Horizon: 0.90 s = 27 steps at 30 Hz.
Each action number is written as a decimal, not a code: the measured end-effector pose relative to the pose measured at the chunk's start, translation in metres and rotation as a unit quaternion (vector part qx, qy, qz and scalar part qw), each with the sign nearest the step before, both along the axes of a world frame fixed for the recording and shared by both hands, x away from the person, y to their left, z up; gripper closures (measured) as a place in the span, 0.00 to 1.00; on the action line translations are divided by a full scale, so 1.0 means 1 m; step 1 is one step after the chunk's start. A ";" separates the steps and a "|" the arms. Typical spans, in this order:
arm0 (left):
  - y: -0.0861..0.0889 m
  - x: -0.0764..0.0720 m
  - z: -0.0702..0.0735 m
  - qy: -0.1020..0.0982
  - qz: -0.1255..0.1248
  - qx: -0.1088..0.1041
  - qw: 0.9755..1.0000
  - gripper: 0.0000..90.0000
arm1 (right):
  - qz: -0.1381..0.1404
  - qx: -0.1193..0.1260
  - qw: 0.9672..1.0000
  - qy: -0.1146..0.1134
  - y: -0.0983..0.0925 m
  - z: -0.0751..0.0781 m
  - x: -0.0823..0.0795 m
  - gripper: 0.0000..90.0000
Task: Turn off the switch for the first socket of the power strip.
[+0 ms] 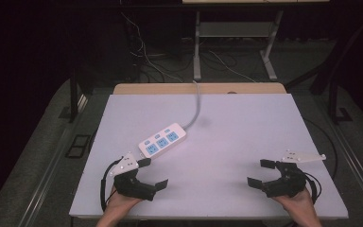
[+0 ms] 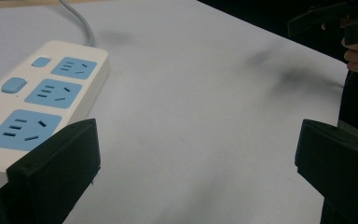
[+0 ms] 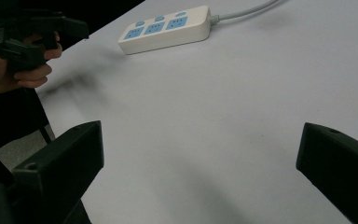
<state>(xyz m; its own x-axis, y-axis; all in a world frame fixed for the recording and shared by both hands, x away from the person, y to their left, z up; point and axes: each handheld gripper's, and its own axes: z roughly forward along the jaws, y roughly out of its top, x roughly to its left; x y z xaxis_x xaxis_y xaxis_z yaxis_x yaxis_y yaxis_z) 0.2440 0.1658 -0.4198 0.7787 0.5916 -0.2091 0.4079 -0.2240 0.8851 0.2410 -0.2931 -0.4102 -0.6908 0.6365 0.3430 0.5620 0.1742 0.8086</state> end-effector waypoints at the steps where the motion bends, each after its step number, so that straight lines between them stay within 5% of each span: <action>1: 0.000 0.000 0.000 0.000 -0.001 0.001 1.000 0.00 | 0.002 -0.001 1.000 -0.001 0.000 0.000 0.000 0.00; 27: -0.003 -0.001 0.003 0.012 -0.009 0.009 1.000 0.00 | 0.011 -0.006 1.000 0.009 0.000 -0.002 0.001 0.00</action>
<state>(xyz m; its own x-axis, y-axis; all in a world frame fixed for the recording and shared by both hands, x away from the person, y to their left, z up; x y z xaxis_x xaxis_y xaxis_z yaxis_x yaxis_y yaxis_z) 0.2429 0.1623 -0.4169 0.7837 0.5821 -0.2168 0.4247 -0.2475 0.8708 0.2423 -0.2927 -0.4122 -0.6984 0.6261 0.3469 0.5718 0.1965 0.7966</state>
